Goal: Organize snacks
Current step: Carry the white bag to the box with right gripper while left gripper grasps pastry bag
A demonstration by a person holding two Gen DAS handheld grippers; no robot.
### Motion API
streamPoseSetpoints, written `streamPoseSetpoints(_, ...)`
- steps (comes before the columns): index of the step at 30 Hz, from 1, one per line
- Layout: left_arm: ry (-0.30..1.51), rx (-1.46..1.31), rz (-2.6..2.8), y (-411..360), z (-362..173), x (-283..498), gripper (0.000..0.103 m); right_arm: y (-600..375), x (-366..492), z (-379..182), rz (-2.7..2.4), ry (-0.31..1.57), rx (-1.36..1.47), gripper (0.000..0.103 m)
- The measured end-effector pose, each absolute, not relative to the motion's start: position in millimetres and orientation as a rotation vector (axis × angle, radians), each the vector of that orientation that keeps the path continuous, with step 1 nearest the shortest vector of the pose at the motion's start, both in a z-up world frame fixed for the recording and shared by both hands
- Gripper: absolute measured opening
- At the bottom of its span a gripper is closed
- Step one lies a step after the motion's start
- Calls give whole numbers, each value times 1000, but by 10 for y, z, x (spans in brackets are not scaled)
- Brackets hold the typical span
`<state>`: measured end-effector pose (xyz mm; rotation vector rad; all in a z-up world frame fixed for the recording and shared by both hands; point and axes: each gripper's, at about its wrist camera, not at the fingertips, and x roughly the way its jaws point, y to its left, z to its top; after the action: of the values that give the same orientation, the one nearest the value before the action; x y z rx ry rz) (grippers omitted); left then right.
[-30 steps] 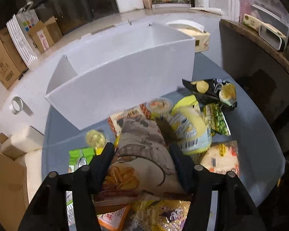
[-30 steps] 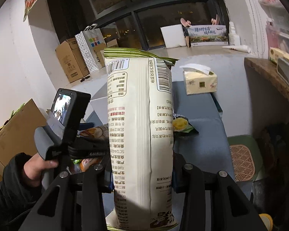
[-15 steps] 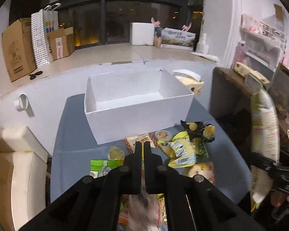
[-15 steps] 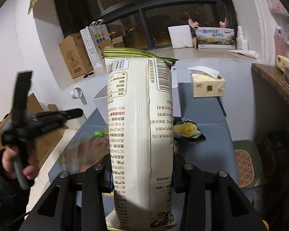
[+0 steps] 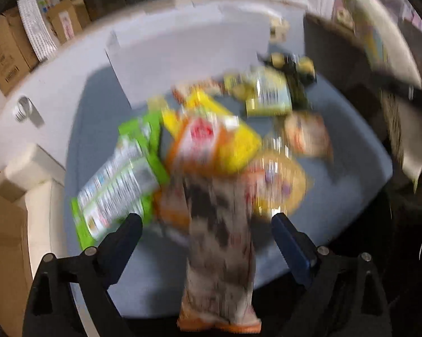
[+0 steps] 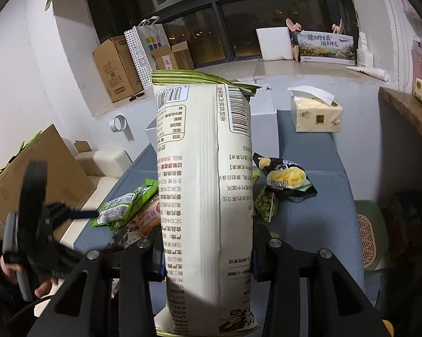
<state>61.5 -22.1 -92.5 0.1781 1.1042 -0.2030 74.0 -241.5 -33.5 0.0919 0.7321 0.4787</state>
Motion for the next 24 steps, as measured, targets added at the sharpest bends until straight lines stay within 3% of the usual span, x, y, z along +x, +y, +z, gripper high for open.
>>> streamPoseSetpoints(5,1191,213,-190,-221,-1219,611,93,-2386,727,-361,484,741,89,45)
streamPoseSetpoints(6,1205,219,-190,-230,-1274,619,73,-2379,723,-364,486,743,87,45)
streamPoseSetpoints(7,1225,214,-201,-226,-1312,615,43,-2368,718,-369,489,744,83,45)
streamPoseSetpoints(10,1212,219,-200,-239,-1267,556,38,-2350,705,-384,493,747,75,45)
streamPoseSetpoints(16,1003,110,-218,-94,-621,478,38,-2328,729,-348,490,738,71,45)
streamPoseSetpoints(24,677,-44,-177,255,223,1107,38,-2131,1222,-19,499,685,12,45)
